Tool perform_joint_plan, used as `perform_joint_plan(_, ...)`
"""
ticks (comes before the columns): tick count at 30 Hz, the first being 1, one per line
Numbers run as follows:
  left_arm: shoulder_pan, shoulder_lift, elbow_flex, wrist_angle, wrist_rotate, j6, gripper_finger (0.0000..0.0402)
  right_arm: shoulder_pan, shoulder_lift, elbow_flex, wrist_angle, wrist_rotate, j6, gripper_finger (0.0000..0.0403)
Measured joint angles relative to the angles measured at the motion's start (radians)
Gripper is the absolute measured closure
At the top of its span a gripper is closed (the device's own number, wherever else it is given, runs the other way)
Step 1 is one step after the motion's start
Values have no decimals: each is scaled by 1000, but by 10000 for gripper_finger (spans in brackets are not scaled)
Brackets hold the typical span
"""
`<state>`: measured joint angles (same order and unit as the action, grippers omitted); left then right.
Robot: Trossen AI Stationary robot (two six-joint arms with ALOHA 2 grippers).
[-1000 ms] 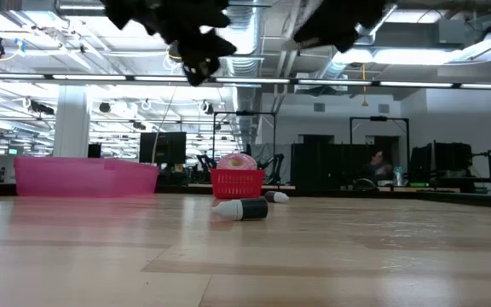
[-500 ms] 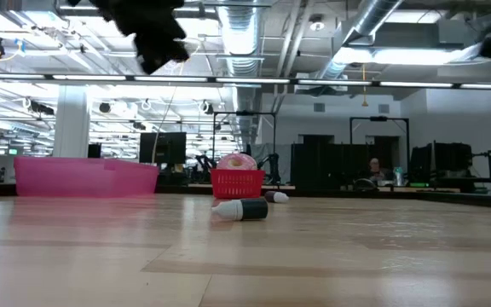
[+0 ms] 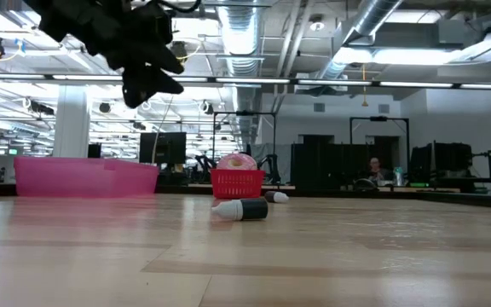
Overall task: Pick & Place Food Item
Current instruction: Put the blue food coloring into the blue bin
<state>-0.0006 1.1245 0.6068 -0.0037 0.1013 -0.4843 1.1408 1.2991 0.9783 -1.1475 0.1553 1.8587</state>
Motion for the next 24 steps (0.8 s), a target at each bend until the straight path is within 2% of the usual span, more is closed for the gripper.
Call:
perform_joint_plan(8, 0, 19, 1, 69, -2, 4, 254, 8, -9, -8, -136, -45, -67, 327)
perform_joint_plan(16, 0, 19, 1, 85, -20, -8, 254, 81, -8, -120, 48, -71, -54, 324)
perform_joint_plan(24, -1, 19, 1, 102, -17, -14, 254, 106, -8, -167, 60, -76, -52, 302)
